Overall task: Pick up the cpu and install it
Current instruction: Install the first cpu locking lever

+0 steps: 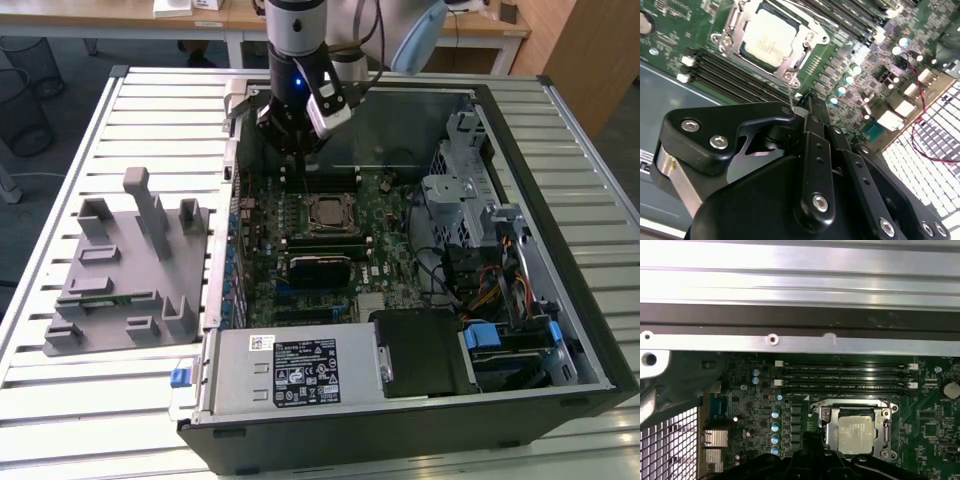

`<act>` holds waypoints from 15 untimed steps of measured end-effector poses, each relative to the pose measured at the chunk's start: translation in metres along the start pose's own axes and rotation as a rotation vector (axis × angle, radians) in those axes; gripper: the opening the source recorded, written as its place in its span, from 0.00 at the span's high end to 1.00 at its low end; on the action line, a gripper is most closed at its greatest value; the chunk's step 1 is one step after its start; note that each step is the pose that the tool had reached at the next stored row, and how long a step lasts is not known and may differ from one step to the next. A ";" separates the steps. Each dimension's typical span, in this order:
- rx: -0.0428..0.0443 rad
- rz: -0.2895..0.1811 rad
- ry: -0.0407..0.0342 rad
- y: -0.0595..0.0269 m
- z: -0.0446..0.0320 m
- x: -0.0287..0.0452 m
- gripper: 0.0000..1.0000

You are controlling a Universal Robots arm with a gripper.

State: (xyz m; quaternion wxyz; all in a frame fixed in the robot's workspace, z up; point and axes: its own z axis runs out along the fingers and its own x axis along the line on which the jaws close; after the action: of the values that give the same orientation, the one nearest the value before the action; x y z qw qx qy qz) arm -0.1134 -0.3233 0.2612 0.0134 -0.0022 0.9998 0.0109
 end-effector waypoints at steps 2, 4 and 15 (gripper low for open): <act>-0.0001 0.000 0.0000 0.0000 0.0002 0.0041 0.89; -0.0001 0.000 0.0000 0.0000 0.0004 0.0075 0.89; -0.0001 0.000 0.0000 0.0132 0.0034 0.0118 0.89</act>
State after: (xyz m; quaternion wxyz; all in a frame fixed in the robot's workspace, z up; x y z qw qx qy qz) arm -0.1251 -0.3101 0.2578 0.0134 -0.0023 0.9998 0.0110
